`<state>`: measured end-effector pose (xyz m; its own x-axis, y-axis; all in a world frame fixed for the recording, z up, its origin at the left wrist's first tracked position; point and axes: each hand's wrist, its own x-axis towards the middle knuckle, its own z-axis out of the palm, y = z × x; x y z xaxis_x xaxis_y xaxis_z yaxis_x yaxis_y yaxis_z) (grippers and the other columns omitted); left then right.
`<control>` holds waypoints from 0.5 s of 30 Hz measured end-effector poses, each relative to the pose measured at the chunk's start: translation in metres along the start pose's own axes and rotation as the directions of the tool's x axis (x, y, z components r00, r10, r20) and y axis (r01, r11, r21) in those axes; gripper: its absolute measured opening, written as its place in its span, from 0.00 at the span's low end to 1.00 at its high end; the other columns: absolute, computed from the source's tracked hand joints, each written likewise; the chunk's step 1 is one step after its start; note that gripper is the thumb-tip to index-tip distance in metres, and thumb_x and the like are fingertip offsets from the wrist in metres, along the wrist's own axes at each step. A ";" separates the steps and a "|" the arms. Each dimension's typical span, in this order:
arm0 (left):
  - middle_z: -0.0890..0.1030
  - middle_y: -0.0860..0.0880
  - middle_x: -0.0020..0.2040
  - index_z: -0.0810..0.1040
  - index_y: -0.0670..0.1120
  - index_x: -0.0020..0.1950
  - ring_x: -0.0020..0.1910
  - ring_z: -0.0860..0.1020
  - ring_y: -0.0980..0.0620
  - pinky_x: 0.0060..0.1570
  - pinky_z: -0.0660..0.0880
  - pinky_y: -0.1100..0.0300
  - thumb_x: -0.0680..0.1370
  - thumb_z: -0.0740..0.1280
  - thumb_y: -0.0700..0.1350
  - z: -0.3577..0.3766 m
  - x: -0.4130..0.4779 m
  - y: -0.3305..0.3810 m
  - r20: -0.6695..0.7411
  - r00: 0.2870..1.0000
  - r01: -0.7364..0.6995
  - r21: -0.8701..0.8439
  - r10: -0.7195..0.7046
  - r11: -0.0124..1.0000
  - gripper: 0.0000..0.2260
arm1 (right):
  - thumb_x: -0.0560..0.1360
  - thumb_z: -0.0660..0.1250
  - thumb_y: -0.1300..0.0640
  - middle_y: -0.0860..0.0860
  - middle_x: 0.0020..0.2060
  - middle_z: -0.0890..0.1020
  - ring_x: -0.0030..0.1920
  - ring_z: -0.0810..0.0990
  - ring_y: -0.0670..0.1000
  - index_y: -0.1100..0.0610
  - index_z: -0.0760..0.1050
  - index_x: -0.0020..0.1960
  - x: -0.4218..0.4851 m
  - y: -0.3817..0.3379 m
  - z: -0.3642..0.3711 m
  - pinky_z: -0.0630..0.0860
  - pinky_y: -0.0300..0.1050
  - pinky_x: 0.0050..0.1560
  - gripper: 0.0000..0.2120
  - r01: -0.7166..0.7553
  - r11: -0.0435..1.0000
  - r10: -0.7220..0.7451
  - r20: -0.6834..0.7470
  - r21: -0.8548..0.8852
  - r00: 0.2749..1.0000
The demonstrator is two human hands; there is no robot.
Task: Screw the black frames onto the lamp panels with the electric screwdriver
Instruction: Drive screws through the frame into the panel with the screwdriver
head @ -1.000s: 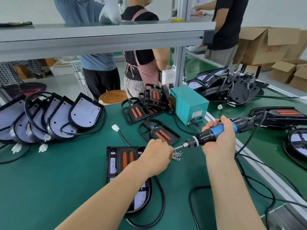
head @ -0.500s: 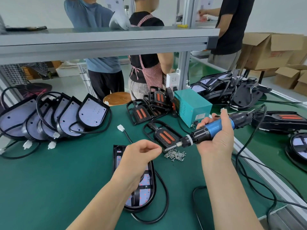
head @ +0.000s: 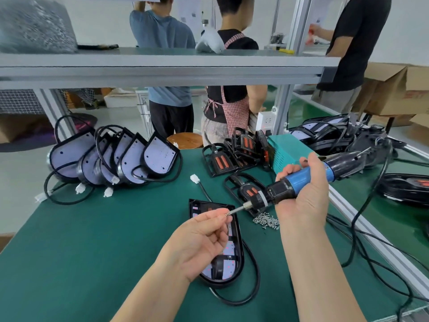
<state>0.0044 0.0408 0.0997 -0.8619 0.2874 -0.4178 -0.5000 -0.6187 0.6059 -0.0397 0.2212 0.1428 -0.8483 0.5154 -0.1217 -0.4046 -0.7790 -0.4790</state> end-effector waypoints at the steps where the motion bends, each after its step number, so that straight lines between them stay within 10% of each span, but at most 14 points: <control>1: 0.83 0.40 0.40 0.85 0.37 0.42 0.31 0.80 0.51 0.32 0.79 0.62 0.67 0.71 0.31 -0.002 -0.001 0.001 0.000 1.000 -0.003 -0.007 0.003 1.000 0.07 | 0.77 0.73 0.56 0.48 0.30 0.77 0.28 0.77 0.46 0.57 0.73 0.45 -0.002 0.001 0.001 0.77 0.39 0.32 0.09 0.000 1.000 0.000 0.004 0.002 1.000; 15: 0.85 0.41 0.40 0.86 0.42 0.38 0.37 0.82 0.52 0.39 0.78 0.65 0.73 0.71 0.28 -0.015 -0.019 -0.007 -0.085 0.894 -0.405 0.269 0.440 0.874 0.11 | 0.76 0.74 0.55 0.48 0.33 0.77 0.32 0.79 0.48 0.57 0.74 0.57 -0.029 0.023 0.013 0.77 0.40 0.36 0.14 0.015 0.996 -0.013 0.021 -0.089 1.000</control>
<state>0.0257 0.0288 0.0931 -0.9834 -0.0775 -0.1640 -0.1107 -0.4602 0.8809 -0.0290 0.1840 0.1464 -0.8500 0.5177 -0.0973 -0.3848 -0.7363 -0.5566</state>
